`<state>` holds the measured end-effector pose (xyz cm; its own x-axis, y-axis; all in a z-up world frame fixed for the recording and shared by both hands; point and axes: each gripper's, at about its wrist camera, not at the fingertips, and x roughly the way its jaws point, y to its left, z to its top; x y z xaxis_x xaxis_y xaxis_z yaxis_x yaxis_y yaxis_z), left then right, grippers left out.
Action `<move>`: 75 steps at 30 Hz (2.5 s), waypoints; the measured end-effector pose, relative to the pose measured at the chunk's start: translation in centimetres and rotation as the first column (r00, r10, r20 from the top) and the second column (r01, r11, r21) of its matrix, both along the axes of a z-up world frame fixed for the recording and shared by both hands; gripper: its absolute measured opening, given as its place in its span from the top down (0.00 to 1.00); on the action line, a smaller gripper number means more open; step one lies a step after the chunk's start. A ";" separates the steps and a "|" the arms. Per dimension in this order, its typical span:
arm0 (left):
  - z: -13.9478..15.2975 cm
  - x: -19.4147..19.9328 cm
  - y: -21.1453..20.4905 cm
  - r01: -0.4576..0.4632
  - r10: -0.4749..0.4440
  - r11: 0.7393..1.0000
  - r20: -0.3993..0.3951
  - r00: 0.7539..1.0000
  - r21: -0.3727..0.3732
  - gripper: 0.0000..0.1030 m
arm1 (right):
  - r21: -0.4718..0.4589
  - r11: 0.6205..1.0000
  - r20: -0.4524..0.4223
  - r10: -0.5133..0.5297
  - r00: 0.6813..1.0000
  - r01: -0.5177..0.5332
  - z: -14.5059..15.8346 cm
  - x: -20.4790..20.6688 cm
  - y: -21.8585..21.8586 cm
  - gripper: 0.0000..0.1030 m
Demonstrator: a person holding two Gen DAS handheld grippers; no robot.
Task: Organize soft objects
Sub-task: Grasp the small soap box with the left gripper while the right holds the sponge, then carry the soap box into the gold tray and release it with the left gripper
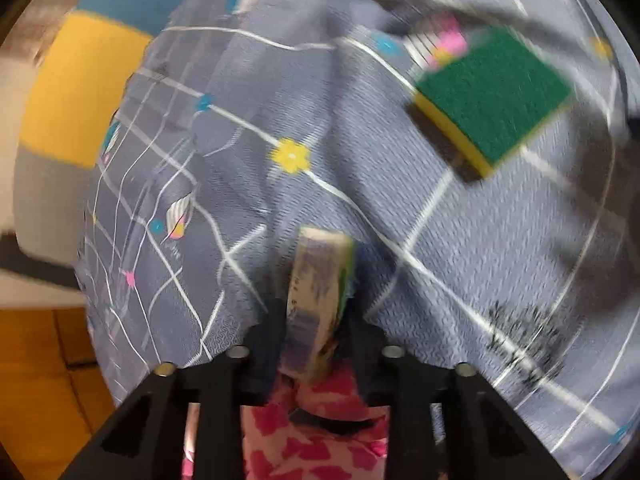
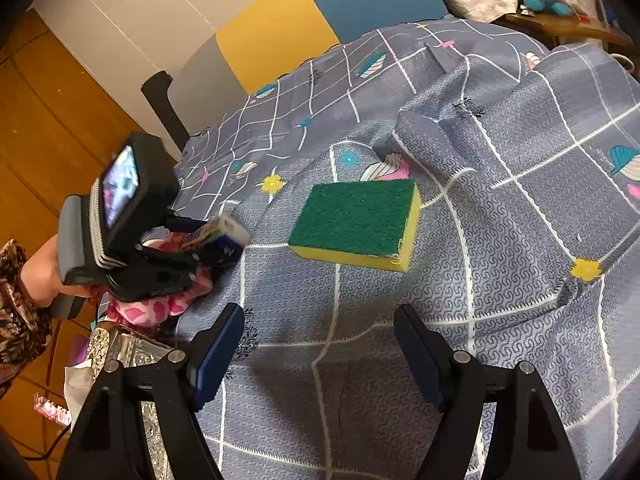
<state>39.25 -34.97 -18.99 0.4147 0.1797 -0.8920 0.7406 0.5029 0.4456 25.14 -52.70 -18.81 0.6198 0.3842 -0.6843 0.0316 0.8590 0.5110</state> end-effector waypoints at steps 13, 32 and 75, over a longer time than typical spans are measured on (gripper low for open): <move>12.1 -2.9 7.4 -0.146 0.126 0.759 -0.077 0.989 -0.634 0.76 | -0.205 0.979 0.033 -0.015 0.999 0.022 0.1 -0.3 0.8 0.08; 14.6 -15.4 28.9 -0.407 0.253 0.219 -0.351 0.901 -0.887 0.76 | -0.656 0.562 -0.347 0.368 0.863 -0.504 -1.8 13.3 6.3 0.00; 2.3 -20.4 53.0 -0.652 0.555 -0.108 -0.590 0.587 -0.750 0.76 | -0.171 0.979 0.241 0.153 0.959 -0.113 17.5 -7.5 19.8 0.13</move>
<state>18.82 18.01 -16.66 0.5546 -0.5250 -0.6456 -0.1073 0.7242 -0.6812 17.65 -32.95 -1.27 0.7296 0.3775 -0.5703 -0.2006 0.9153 0.3492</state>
